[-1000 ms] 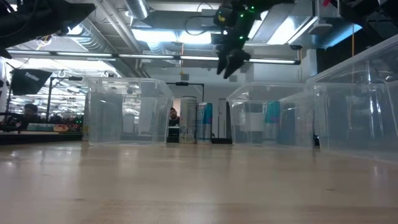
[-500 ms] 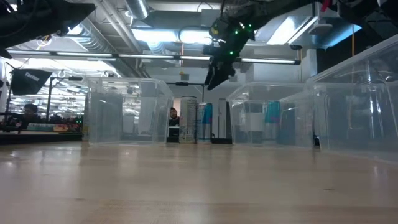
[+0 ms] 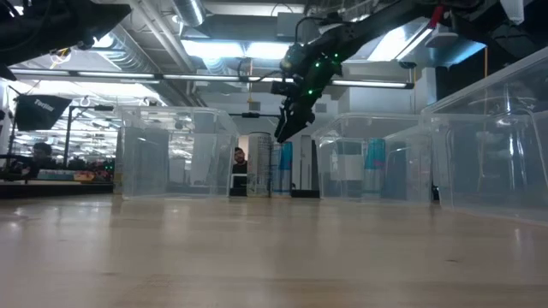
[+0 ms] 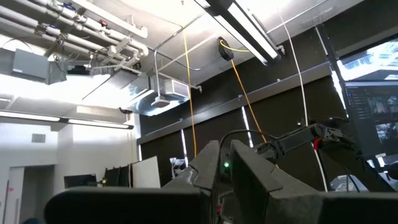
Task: Sort soda cans
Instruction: Put the blue soda can into the top right transparent bin
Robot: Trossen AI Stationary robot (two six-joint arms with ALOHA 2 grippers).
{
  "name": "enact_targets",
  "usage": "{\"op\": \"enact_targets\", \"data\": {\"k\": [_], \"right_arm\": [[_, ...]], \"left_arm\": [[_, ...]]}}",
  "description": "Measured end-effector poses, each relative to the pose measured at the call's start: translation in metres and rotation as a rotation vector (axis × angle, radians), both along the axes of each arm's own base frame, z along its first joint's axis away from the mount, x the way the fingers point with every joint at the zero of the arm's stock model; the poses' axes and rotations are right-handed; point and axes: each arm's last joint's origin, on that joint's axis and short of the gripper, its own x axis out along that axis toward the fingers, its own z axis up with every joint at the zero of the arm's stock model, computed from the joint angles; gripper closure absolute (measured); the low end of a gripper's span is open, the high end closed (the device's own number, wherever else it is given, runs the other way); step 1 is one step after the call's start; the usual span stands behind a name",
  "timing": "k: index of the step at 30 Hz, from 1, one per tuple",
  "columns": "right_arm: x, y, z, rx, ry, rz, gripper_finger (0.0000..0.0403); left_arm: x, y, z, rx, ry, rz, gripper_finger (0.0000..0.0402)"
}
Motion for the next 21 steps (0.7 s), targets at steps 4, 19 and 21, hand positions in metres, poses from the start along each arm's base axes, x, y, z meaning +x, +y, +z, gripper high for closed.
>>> {"op": "enact_targets", "data": {"k": [4,19,21], "right_arm": [[0.001,-0.003,-0.006,0.0,0.01,-0.01,0.0061],[0.009,-0.007,-0.032,0.018,0.058,-0.009,0.0061],[0.009,-0.007,-0.032,0.018,0.059,-0.008,0.0061]], "left_arm": [[0.0,0.0,0.0,0.0,-0.001,0.0,0.037],[0.0,0.0,0.0,-0.002,-0.004,-0.003,0.037],[0.0,0.0,0.0,-0.002,-0.005,-0.003,0.037]]}}
